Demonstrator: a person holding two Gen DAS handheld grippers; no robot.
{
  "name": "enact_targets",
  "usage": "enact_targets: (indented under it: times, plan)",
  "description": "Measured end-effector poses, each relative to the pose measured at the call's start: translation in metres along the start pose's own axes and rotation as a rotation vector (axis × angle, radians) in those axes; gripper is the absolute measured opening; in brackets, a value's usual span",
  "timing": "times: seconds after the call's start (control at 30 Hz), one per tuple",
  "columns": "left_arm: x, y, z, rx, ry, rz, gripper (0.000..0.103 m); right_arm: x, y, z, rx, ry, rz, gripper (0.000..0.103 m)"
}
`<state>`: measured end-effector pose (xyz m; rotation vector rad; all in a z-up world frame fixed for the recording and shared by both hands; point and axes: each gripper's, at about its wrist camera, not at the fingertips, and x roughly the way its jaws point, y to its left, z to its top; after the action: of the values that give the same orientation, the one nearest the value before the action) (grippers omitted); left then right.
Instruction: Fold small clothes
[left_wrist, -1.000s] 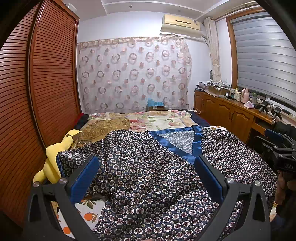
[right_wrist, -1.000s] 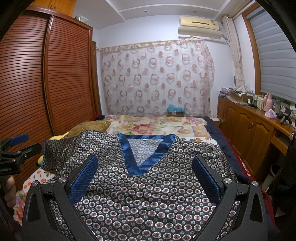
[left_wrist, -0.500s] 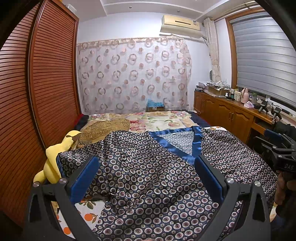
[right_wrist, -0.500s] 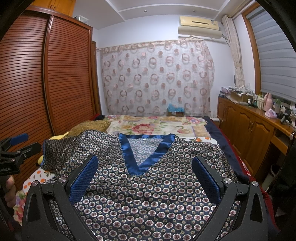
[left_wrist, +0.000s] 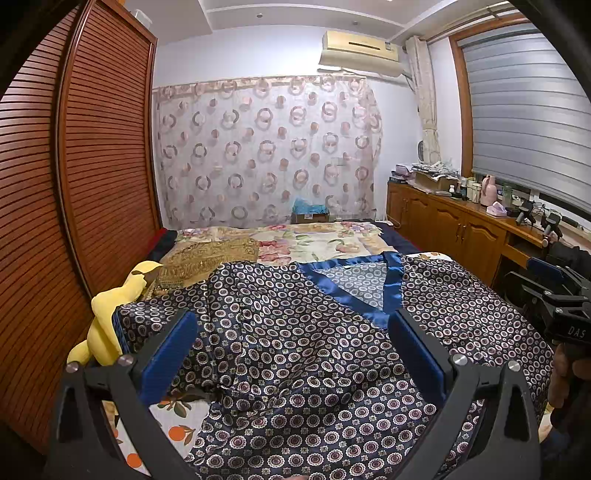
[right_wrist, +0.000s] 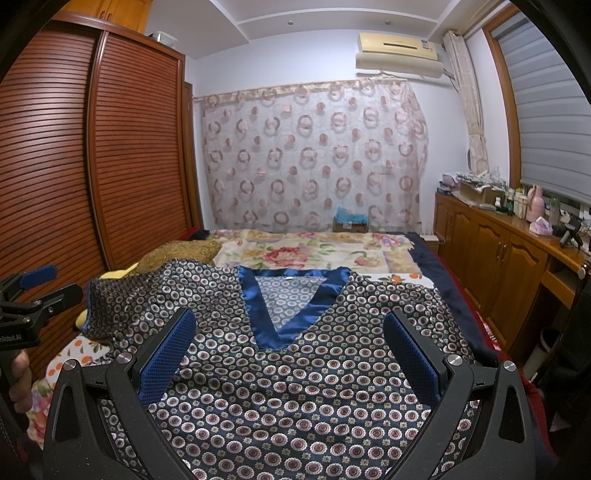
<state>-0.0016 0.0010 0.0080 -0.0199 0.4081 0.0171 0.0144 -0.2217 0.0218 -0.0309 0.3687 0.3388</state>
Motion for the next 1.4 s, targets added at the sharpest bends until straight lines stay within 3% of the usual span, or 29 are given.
enact_targets:
  times: [0.5, 0.9, 1.1, 1.27, 1.37, 1.4]
  plan:
    - [0.005, 0.015, 0.0, -0.007, 0.032, -0.013, 0.103, 0.011, 0.004, -0.009, -0.007, 0.028, 0.032, 0.103]
    - [0.04, 0.075, -0.038, -0.034, 0.14, 0.015, 0.103, 0.05, 0.013, -0.035, -0.037, 0.122, 0.103, 0.103]
    - [0.05, 0.12, -0.05, -0.099, 0.178, 0.036, 0.103, 0.069, 0.023, -0.047, -0.068, 0.173, 0.135, 0.103]
    - [0.058, 0.153, -0.058, -0.137, 0.198, 0.036, 0.096, 0.08, 0.035, -0.056, -0.096, 0.214, 0.173, 0.103]
    - [0.069, 0.175, -0.064, -0.163, 0.24, 0.053, 0.08, 0.086, 0.042, -0.063, -0.105, 0.237, 0.187, 0.103]
    - [0.072, 0.179, -0.065, -0.166, 0.255, 0.065, 0.079, 0.088, 0.043, -0.065, -0.108, 0.244, 0.189, 0.103]
